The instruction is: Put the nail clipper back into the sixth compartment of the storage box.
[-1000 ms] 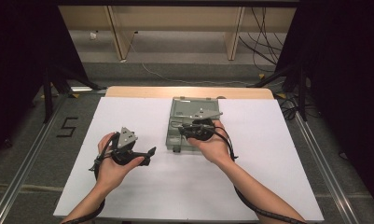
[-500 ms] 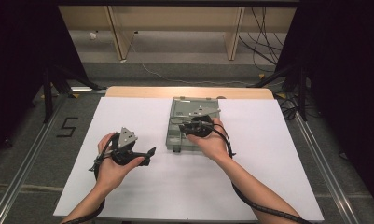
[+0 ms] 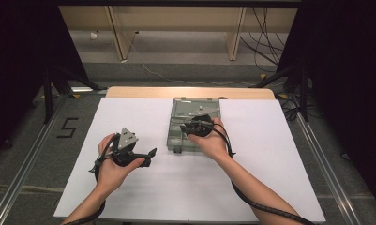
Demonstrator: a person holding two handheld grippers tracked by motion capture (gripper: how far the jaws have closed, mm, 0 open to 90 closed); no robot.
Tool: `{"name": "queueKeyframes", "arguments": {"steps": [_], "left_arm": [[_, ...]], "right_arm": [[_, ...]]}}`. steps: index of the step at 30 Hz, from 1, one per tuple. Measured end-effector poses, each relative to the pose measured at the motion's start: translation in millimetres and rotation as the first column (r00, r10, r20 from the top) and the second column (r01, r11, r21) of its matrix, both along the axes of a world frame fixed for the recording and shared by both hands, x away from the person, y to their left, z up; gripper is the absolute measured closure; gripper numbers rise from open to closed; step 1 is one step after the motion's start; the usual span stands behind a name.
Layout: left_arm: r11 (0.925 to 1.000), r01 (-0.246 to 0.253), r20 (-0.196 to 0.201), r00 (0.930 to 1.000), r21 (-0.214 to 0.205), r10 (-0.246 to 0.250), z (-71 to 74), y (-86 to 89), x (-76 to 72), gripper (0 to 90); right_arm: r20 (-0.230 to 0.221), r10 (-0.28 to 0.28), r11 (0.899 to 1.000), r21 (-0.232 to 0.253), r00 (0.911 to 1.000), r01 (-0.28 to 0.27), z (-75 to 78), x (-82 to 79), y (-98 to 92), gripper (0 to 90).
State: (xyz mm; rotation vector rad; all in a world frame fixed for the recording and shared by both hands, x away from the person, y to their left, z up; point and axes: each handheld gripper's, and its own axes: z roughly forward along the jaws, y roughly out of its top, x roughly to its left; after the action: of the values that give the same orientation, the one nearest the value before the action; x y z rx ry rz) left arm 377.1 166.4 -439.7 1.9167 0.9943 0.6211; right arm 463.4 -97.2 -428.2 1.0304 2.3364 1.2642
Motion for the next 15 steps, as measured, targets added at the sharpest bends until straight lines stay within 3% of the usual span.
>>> {"name": "queueKeyframes", "arguments": {"steps": [2,6,8,15], "left_arm": [[1.0000,0.000,0.000,1.0000,0.002,0.000,0.0,0.1,0.1,2.8],[1.0000,-0.002,0.001,1.0000,0.006,0.002,0.1,0.0,-0.1,2.8],[1.0000,0.000,0.001,1.0000,0.005,0.000,-0.1,-0.2,-0.1,2.8],[0.9997,0.011,-0.005,0.9999,0.023,-0.010,0.5,1.1,-0.1,2.8]], "right_arm": [[-0.012,-0.004,1.000,-0.003,0.9999,0.004,-0.5,0.1,0.2,77.6],[0.006,0.008,1.000,-0.014,0.9999,-0.008,-3.8,2.6,0.4,77.6],[-0.020,-0.003,1.000,-0.016,0.9998,0.003,-3.7,1.4,0.6,77.6],[0.001,0.005,1.000,-0.024,1.0000,-0.005,-6.3,4.6,-0.1,77.6]]}}
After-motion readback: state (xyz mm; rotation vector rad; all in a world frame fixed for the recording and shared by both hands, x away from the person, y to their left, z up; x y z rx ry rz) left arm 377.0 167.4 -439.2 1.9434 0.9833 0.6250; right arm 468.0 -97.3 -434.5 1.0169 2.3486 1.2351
